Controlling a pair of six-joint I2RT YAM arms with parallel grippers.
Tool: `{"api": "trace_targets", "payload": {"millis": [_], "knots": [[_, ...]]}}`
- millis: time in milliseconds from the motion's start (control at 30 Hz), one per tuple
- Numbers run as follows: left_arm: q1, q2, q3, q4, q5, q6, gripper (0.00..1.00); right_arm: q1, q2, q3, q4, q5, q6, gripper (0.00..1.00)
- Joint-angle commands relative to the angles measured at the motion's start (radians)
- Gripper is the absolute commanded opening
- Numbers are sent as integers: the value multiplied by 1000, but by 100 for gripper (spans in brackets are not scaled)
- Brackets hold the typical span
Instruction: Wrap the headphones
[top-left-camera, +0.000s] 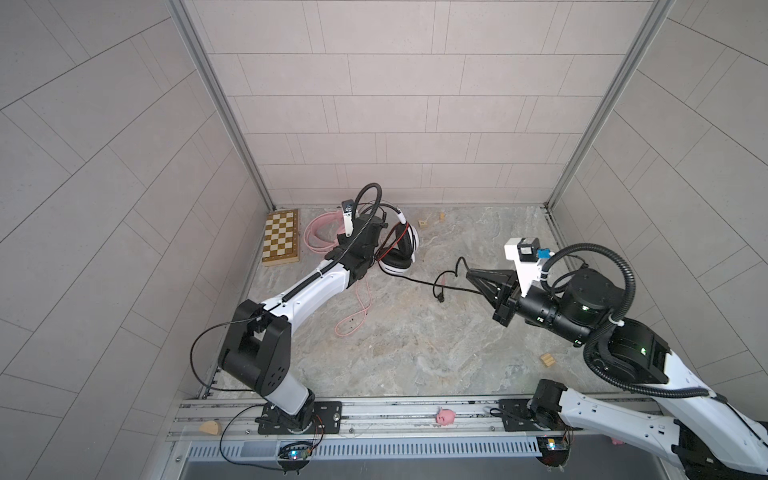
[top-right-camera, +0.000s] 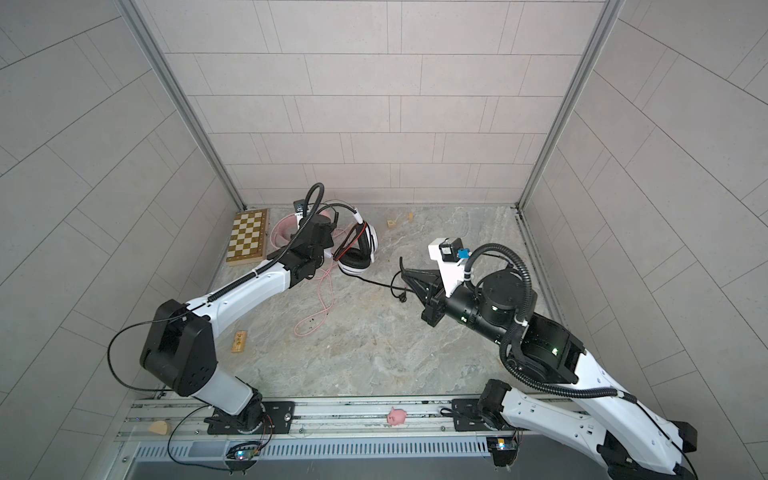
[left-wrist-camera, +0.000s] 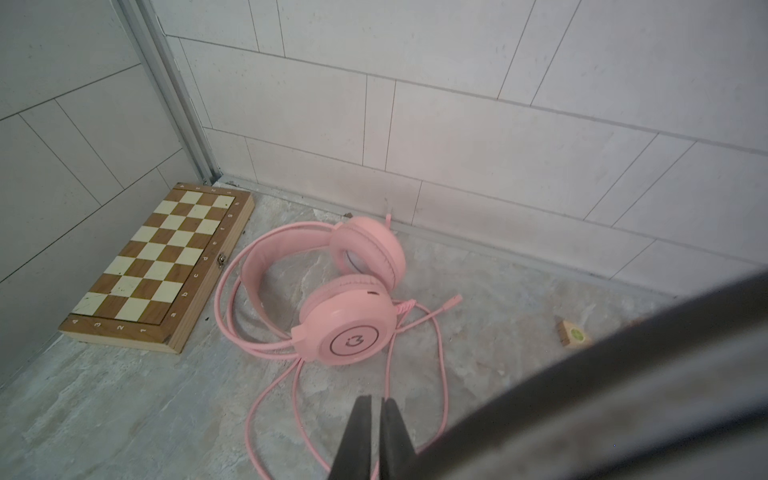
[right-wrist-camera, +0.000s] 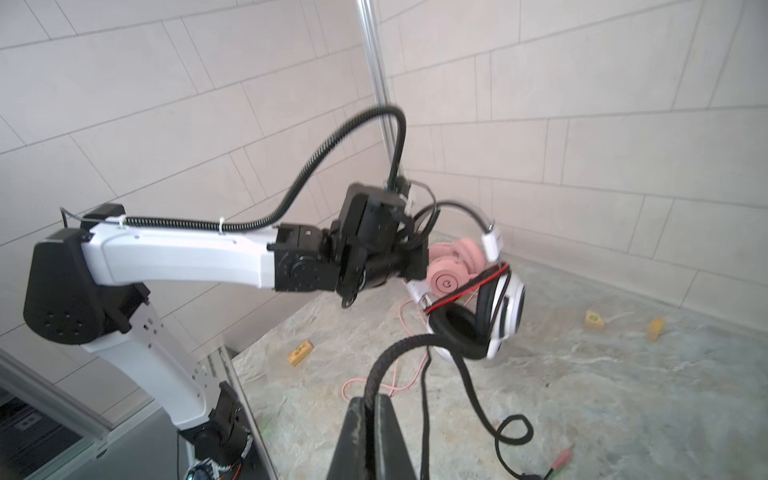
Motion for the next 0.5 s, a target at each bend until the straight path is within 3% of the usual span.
{"api": "trace_targets", "payload": {"millis": [0,233,467], "knots": [[-26,-49,-7,96,-43,36,0,-9,-15,70,7,33,-52,2],[-74,-46,6,55,3,74,0,-10,-9,152,-5,161,-143,0],[-95,-171,-58,-70,227,98,0,-20,36,160,-4,418,-284,0]]}}
